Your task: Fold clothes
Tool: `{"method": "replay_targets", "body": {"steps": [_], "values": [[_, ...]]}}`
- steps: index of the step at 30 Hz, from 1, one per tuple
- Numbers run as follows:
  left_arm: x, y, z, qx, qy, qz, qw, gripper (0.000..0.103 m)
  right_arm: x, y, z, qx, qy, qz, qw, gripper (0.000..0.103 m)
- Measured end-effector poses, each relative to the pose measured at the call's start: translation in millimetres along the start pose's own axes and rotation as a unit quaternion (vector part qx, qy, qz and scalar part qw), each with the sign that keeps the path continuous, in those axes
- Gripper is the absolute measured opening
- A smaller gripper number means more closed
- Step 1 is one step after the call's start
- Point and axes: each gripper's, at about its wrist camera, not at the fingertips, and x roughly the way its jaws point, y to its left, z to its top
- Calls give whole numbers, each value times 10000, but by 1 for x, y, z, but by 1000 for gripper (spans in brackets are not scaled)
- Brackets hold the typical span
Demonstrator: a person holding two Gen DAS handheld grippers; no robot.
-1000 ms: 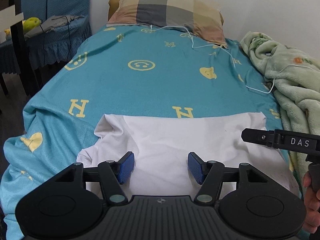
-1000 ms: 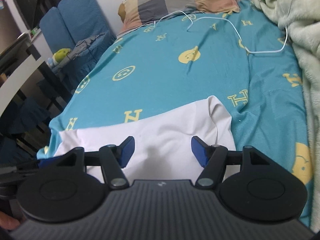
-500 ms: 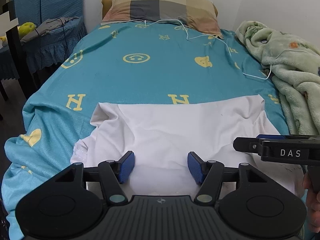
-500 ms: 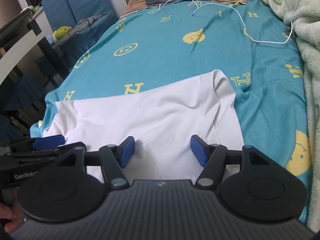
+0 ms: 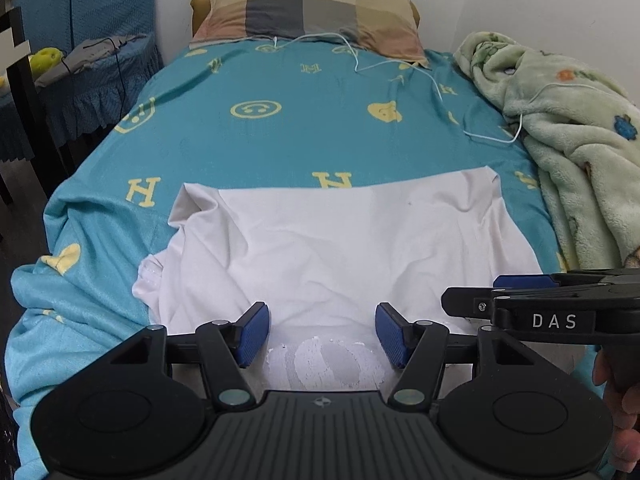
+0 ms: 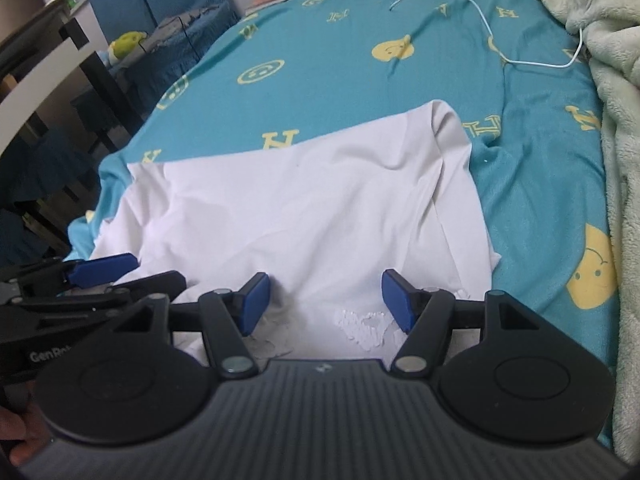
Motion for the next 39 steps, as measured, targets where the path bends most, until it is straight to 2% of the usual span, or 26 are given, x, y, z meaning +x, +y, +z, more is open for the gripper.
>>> {"method": "replay_targets", "body": {"steps": [8, 12, 14, 16, 18, 21, 24, 27, 29, 31, 33, 35, 36, 37, 39], "values": [[0, 6, -1, -92, -3, -97, 9999, 62, 5, -2, 4, 107, 53, 9, 9999, 65], [-29, 20, -6, -746, -135, -557, 9956, 65, -8, -10, 8, 557, -21, 162, 9983, 65], [-45, 31, -12, -1233, -177, -879, 9883, 67, -21, -16, 9, 880, -114, 314, 9956, 65], [-59, 42, -20, -1768, -197, -1148, 9773, 70, -40, -22, 10, 1236, -245, 519, 9907, 66], [-70, 53, -31, -2346, -161, -1415, 9616, 74, -60, -28, 6, 1626, -331, 841, 9825, 66], [-74, 66, -49, -3119, 74, -1820, 9325, 76, -83, -36, -8, 2254, -302, 1323, 9648, 66], [-69, 69, -67, -3663, 364, -2104, 9057, 81, -92, -45, -30, 2903, -50, 1781, 9402, 66], [-53, 67, -79, -4041, 618, -2201, 8857, 83, -86, -46, -50, 3418, 273, 1938, 9192, 67], [-34, 70, -85, -4339, 771, -2272, 8684, 83, -70, -47, -62, 3833, 546, 2061, 8987, 67], [-16, 77, -93, -4770, 809, -2258, 8456, 83, -52, -49, -72, 4257, 797, 2190, 8744, 71], [0, 87, -103, -5268, 800, -2223, 8165, 83, -36, -53, -82, 4682, 929, 2189, 8510, 73], [12, 96, -111, -5742, 719, -2388, 7798, 83, -25, -58, -88, 4974, 902, 1929, 8410, 72], [15, 100, -112, -5887, 638, -2480, 7667, 83, -21, -61, -90, 5075, 810, 1766, 8394, 72], [17, 104, -112, -5976, 550, -2522, 7591, 81, -19, -65, -89, 5146, 686, 1660, 8384, 73], [18, 108, -109, -6018, 418, -2515, 7568, 80, -21, -70, -86, 5257, 372, 1597, 8347, 72]]}}
